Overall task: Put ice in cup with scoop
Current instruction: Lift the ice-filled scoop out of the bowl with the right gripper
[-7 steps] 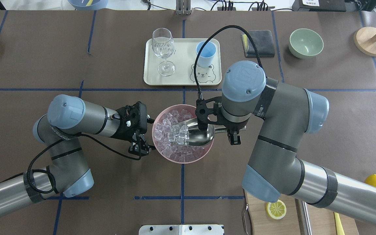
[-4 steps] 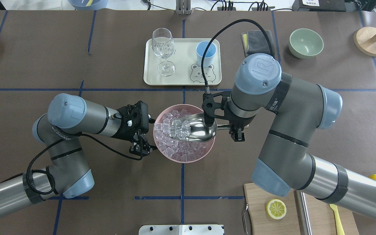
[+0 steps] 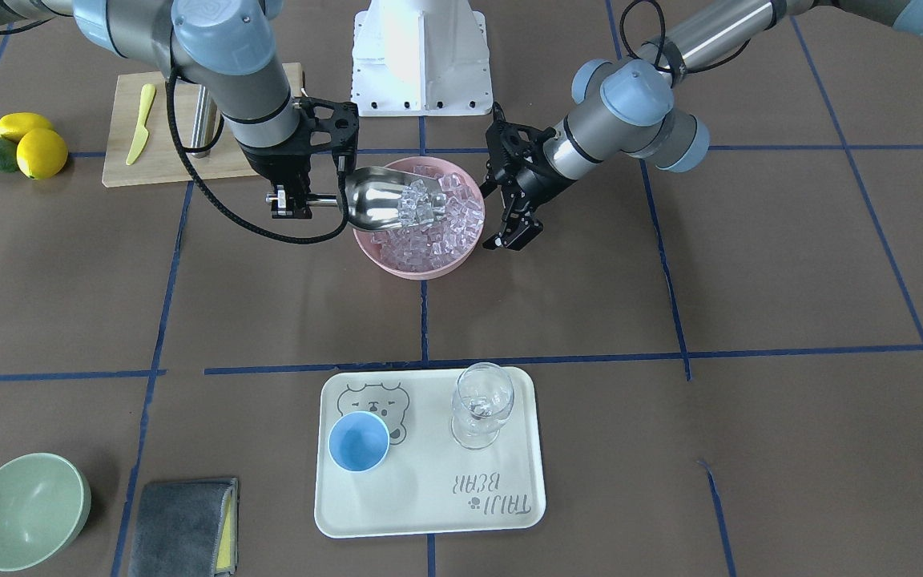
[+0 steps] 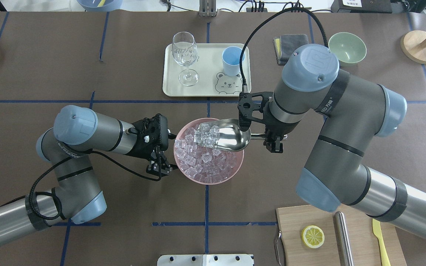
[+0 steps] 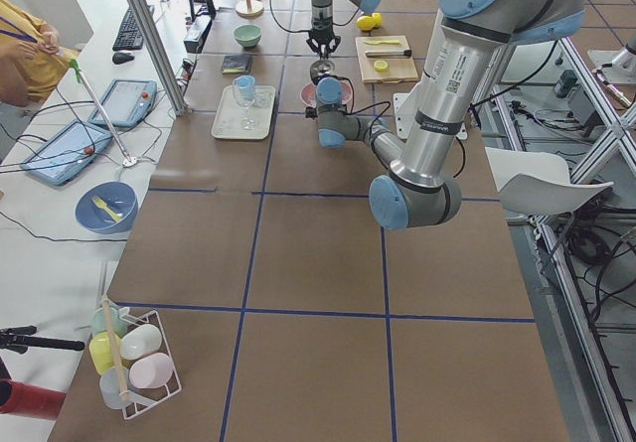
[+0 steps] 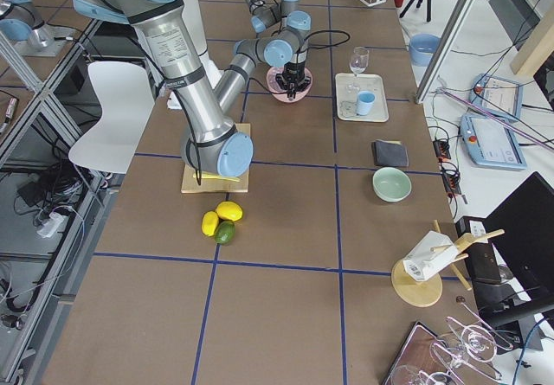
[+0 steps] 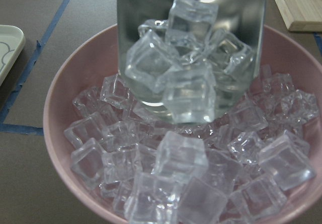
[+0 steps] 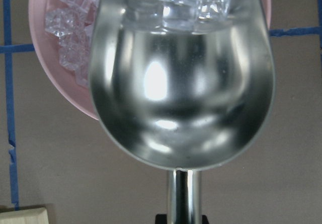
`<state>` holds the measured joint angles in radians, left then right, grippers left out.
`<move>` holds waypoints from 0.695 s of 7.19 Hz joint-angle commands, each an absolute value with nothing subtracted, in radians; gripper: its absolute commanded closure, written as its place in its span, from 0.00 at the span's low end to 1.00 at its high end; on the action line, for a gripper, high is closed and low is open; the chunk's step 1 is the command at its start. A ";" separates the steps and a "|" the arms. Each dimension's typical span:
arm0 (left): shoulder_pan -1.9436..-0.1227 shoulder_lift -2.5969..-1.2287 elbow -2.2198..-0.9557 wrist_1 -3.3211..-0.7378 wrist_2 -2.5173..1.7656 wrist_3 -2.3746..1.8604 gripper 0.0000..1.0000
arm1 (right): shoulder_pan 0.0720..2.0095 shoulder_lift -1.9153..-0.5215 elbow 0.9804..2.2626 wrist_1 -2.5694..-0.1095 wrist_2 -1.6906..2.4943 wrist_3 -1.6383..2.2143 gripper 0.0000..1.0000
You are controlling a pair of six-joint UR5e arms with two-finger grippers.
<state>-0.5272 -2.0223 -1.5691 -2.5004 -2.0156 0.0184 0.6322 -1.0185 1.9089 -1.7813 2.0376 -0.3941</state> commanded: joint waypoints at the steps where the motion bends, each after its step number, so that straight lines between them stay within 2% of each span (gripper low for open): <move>1: -0.534 -2.019 -1.569 -2.500 -2.016 0.018 0.00 | 0.672 -1.016 1.916 -1.787 2.049 -0.274 1.00; 5: -0.561 -1.979 -1.601 -2.500 -2.025 0.020 0.00 | 0.767 -1.002 1.916 -1.853 2.078 -0.122 1.00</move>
<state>-0.5457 -2.0034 -1.5782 -2.5005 -2.0202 0.0187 0.7350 -1.0067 1.9147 -1.8330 2.0591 -0.1821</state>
